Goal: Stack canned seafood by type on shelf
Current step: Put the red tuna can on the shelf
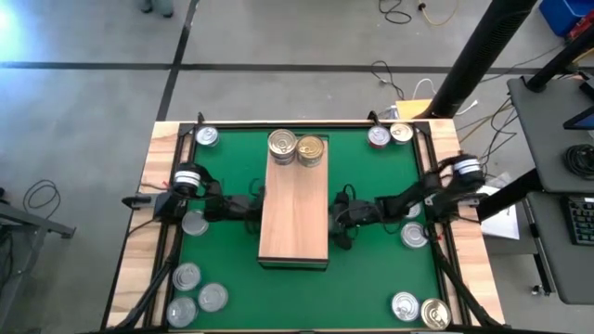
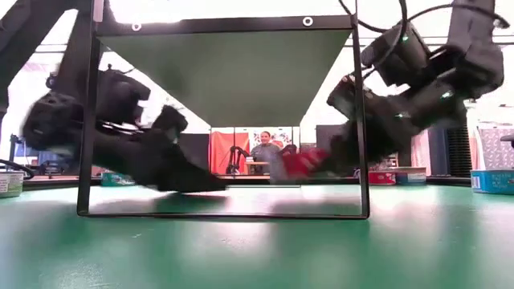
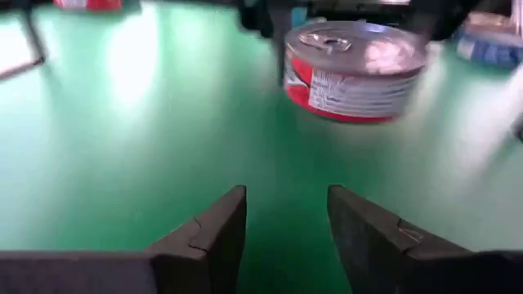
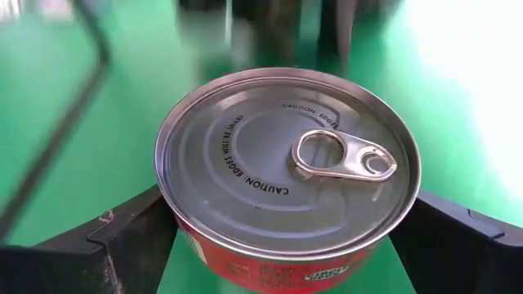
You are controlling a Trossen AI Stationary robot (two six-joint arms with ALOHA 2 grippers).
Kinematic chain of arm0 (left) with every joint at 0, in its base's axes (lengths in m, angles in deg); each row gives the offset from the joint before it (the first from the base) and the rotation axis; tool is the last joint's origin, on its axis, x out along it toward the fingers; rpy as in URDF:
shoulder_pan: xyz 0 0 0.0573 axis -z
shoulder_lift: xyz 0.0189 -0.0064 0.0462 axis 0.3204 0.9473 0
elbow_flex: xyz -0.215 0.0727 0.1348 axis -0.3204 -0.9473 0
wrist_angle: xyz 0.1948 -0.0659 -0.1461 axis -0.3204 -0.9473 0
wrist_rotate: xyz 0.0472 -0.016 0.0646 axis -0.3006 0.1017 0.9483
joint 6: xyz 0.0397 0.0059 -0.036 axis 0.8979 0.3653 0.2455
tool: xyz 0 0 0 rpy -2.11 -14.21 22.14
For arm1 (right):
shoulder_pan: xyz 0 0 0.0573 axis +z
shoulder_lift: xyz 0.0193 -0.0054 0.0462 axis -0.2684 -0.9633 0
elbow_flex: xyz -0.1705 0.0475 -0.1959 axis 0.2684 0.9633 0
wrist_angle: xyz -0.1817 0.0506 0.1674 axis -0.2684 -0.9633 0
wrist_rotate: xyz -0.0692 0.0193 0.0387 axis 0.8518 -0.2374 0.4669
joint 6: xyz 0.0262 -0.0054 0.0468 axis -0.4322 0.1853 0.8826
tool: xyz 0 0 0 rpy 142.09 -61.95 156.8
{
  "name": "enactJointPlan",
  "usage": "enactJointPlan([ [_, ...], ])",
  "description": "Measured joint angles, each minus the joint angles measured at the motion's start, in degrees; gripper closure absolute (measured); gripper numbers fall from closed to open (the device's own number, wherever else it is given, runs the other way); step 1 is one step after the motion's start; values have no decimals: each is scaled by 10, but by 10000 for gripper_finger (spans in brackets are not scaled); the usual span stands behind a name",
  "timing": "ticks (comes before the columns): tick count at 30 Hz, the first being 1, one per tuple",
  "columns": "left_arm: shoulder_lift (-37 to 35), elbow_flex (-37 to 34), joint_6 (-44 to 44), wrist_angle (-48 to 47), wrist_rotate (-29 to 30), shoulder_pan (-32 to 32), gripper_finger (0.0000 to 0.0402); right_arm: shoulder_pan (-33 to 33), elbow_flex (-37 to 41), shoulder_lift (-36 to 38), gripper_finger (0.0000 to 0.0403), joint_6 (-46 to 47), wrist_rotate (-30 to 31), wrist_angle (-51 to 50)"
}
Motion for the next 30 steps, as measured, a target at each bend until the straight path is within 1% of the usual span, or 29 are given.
enactJointPlan([
  [1, -19, -26, -8, -6, 12, 1, 244, 5, -1, 28, 31, 3, 5, -71],
  [2, -36, -52, -15, -8, 31, 1, 245, 8, -8, 59, 31, 8, 22, -141],
  [5, -98, -119, -24, -12, 96, 2, 253, 23, -39, 150, 33, 34, 108, -354],
  [7, -136, -151, -23, -3, 123, 6, 261, 34, -54, 196, 33, 53, 162, -485],
  [9, -167, -173, -20, -11, 134, 7, 270, 43, -73, 243, 33, 70, 198, -574],
  [13, -218, -156, -11, -80, 120, 14, 286, 55, -110, 321, 33, 102, 260, -703],
  [15, -235, -149, -10, -115, 117, 21, 292, 60, -126, 346, 33, 103, 280, -746],
  [17, -243, -138, -8, -138, 116, 29, 297, 62, -145, 376, 33, 88, 299, -748],
  [19, -251, -135, -5, -149, 113, 39, 301, 62, -158, 394, 33, 61, 304, -735],
  [22, -265, -133, 0, -148, 111, 54, 304, 62, -161, 405, 33, -2, 297, -654],
  [25, -287, -136, 9, -148, 111, 66, 304, 61, -160, 398, 33, -65, 244, -540],
  [28, -319, -141, 9, -154, 110, 71, 304, 56, -161, 361, 33, -91, 177, -434],
  [30, -345, -145, 8, -170, 96, 73, 304, 48, -159, 322, 33, -92, 153, -377],
])
